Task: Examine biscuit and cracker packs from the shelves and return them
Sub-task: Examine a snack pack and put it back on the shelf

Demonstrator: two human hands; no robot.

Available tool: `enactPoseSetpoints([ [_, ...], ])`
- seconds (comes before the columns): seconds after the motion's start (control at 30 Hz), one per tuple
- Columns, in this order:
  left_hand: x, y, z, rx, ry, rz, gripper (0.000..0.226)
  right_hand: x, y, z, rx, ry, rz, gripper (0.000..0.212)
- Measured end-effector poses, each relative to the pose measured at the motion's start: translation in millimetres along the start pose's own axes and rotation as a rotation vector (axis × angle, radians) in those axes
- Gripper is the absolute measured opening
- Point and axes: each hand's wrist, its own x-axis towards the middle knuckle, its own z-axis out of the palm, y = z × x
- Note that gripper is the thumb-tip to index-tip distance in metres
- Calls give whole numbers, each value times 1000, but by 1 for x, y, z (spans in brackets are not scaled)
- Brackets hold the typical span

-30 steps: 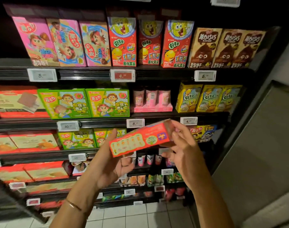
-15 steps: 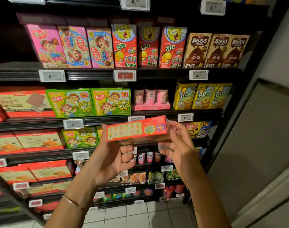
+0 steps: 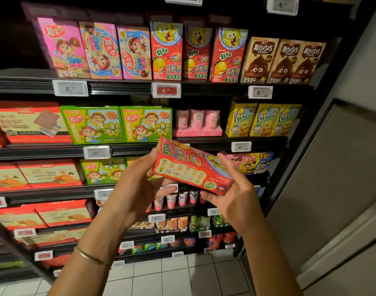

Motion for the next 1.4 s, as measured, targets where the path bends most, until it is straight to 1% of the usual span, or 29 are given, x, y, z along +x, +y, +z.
enactPoseSetpoints([
  [0.07, 0, -2, -5, -8, 4, 37, 31, 3, 1, -2, -46, -8, -13, 59],
  [0.1, 0, -3, -8, -1, -1, 54, 34, 5, 2, -4, -90, -19, -28, 58],
  [0.17, -2, -6, -14, 53, -18, 85, 53, 7, 2, -8, -197, -54, -86, 57],
  [0.23, -4, -9, -20, 104, -58, 119, 68, 6, -2, -12, -320, -87, -178, 66],
  [0.3, -6, -13, -25, 164, -85, 202, 63, 7, -7, -17, -517, -96, -312, 79],
  [0.37, -8, -15, -25, 233, -89, 323, 55, 9, -7, -20, -651, -82, -424, 80],
  [0.47, -12, -19, -14, 271, -49, 452, 51, 12, 6, -18, -655, -69, -475, 69],
  [0.6, -14, -22, 2, 332, -107, 476, 49, 15, 20, -11, -661, -26, -543, 59],
  [0.67, -13, -23, 5, 365, -81, 482, 39, 18, 25, -11, -673, -16, -552, 61],
  [0.73, -10, -24, 4, 376, -35, 511, 31, 18, 28, -14, -669, -45, -519, 61],
  [0.83, -3, -24, 0, 368, 36, 530, 27, 14, 27, -13, -589, -109, -341, 54],
  [0.9, 2, -23, -1, 355, 71, 519, 27, 13, 25, -11, -583, -183, -244, 45],
  [0.97, 8, -20, -3, 344, 97, 519, 32, 11, 24, -9, -555, -235, -161, 42],
  [1.03, 15, -17, -7, 358, 126, 507, 43, 8, 22, -6, -514, -251, -101, 52],
  [1.1, 22, -12, -12, 424, 165, 453, 56, 4, 17, -4, -459, -263, -95, 57],
  [1.13, 25, -10, -14, 449, 174, 411, 55, 2, 13, -1, -418, -268, -93, 58],
  [1.17, 28, -10, -15, 449, 174, 367, 46, -1, 8, 2, -374, -276, -86, 57],
  [1.23, 31, -11, -14, 367, 192, 274, 23, -3, -4, 10, -333, -299, -83, 56],
  [1.27, 31, -12, -12, 307, 209, 215, 18, -3, -10, 13, -338, -310, -72, 57],
  [1.33, 31, -18, -9, 203, 215, 83, 27, -2, -19, 15, -309, -350, -34, 70],
  [1.37, 31, -23, -10, 190, 197, 26, 33, -3, -21, 14, -296, -379, -54, 70],
  [1.4, 32, -28, -10, 207, 181, -16, 36, -3, -23, 12, -319, -391, -112, 64],
])
